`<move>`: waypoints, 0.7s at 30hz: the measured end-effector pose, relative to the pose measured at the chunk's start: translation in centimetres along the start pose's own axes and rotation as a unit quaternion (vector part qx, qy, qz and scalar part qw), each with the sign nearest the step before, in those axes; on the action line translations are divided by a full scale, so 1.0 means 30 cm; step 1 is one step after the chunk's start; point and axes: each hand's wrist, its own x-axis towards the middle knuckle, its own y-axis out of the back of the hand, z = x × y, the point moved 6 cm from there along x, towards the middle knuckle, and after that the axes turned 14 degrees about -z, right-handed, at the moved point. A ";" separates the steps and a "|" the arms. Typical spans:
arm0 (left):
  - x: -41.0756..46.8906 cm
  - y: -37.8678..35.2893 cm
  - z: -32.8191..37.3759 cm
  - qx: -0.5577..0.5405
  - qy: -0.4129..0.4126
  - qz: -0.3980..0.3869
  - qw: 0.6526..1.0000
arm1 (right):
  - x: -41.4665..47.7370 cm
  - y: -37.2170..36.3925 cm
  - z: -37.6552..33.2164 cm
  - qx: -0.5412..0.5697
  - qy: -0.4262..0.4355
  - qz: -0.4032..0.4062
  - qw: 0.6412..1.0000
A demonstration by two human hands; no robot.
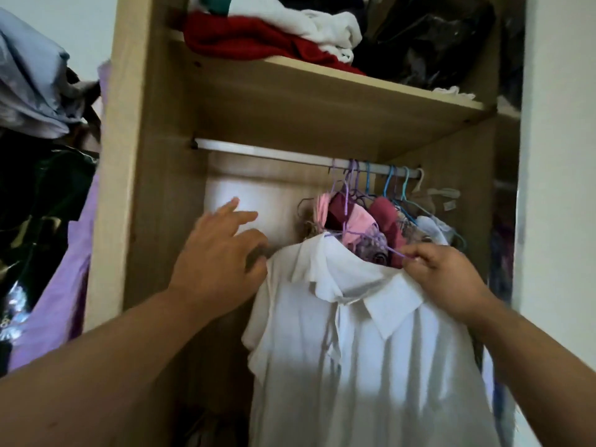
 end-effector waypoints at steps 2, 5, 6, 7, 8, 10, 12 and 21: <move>0.009 -0.130 0.042 -0.084 -0.018 -0.081 0.993 | -0.106 0.026 -0.014 -0.001 -0.006 -0.018 1.000; -0.011 -0.318 0.100 -0.183 -0.021 -0.169 0.968 | -0.271 0.042 -0.052 -0.009 -0.042 -0.047 0.998; -0.030 -0.367 0.117 -0.224 -0.019 -0.180 0.958 | -0.325 0.041 -0.067 -0.008 -0.058 -0.057 0.997; -0.052 -0.410 0.130 -0.263 -0.014 -0.192 0.945 | -0.372 0.039 -0.082 -0.003 -0.074 -0.064 0.995; -0.077 -0.452 0.151 -0.287 -0.021 -0.210 0.934 | -0.425 0.037 -0.098 -0.002 -0.099 -0.063 0.993; -0.138 -0.527 0.196 -0.299 -0.062 -0.256 0.917 | -0.528 0.027 -0.133 -0.012 -0.149 -0.046 0.988; -0.202 -0.577 0.239 -0.341 -0.092 -0.285 0.891 | -0.633 0.008 -0.178 -0.029 -0.195 -0.036 0.980; -0.612 -0.551 0.310 -0.481 -0.195 -0.298 0.801 | -1.233 -0.279 -0.482 -0.090 -0.447 0.050 0.889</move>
